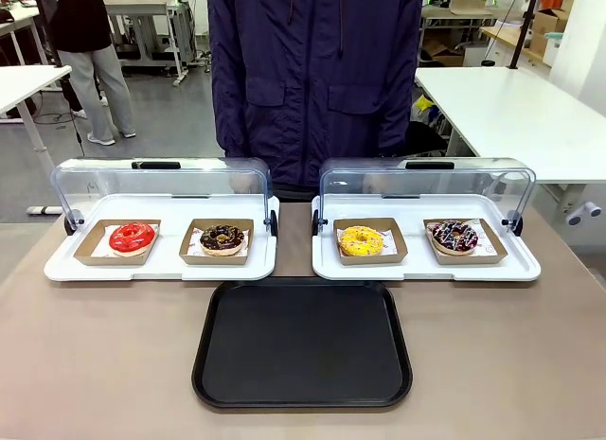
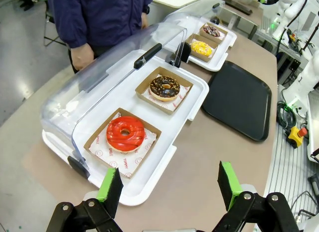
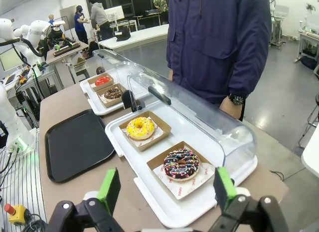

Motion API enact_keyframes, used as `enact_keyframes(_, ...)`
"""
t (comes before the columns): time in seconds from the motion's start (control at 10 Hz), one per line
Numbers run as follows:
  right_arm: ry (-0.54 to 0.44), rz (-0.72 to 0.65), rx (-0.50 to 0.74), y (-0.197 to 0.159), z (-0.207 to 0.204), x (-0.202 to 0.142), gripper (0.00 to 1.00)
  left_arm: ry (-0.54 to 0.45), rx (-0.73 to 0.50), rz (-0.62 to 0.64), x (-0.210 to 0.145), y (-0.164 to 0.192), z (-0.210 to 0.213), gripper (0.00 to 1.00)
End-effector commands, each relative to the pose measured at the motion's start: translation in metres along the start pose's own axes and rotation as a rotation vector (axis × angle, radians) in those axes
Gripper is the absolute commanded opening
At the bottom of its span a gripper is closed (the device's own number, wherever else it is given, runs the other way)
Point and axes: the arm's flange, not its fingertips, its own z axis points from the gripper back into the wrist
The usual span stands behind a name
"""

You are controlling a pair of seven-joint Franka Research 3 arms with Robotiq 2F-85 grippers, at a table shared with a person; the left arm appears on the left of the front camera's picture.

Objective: Move the fourth donut from the left to the tray.
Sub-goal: Pick up the Paper togo box containing the Donut indicated by the person and place it on the Handle tray.

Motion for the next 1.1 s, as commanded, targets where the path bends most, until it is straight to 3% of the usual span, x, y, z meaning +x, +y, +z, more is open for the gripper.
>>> enact_keyframes(0.0,-0.012,0.006,0.005,0.0001,-0.0003,0.0015,1.0,-0.005,-0.006,-0.003,0.0002,-0.0011,0.0005,1.0)
enact_keyframes(1.0,-0.012,0.006,0.005,0.0001,-0.0003,0.0015,1.0,-0.005,-0.006,-0.003,0.0002,-0.0011,0.0005,1.0)
